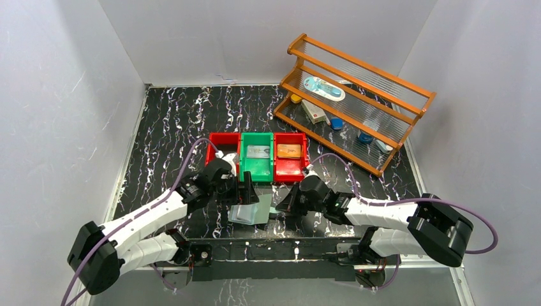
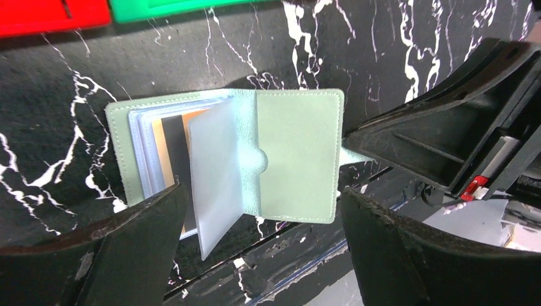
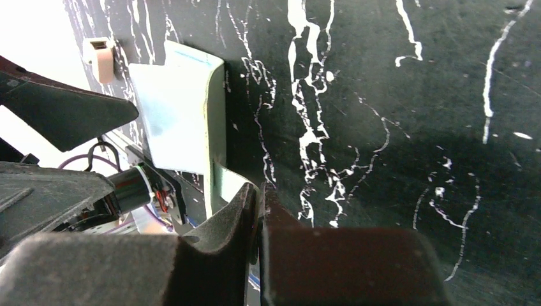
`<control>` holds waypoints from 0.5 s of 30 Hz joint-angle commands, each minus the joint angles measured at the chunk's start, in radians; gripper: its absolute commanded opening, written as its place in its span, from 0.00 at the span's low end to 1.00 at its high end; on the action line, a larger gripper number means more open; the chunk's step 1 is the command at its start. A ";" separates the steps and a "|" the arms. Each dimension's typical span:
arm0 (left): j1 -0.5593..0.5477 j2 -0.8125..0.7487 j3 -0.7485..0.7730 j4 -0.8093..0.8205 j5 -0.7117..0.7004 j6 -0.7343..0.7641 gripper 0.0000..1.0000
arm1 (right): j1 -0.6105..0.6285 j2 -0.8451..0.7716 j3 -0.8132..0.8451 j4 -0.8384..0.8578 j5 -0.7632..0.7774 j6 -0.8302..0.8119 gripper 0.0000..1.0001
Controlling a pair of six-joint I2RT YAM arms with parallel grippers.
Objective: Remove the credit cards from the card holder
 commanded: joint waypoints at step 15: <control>-0.004 0.133 -0.047 0.221 0.330 0.010 0.71 | -0.016 0.014 -0.028 0.021 0.014 0.027 0.14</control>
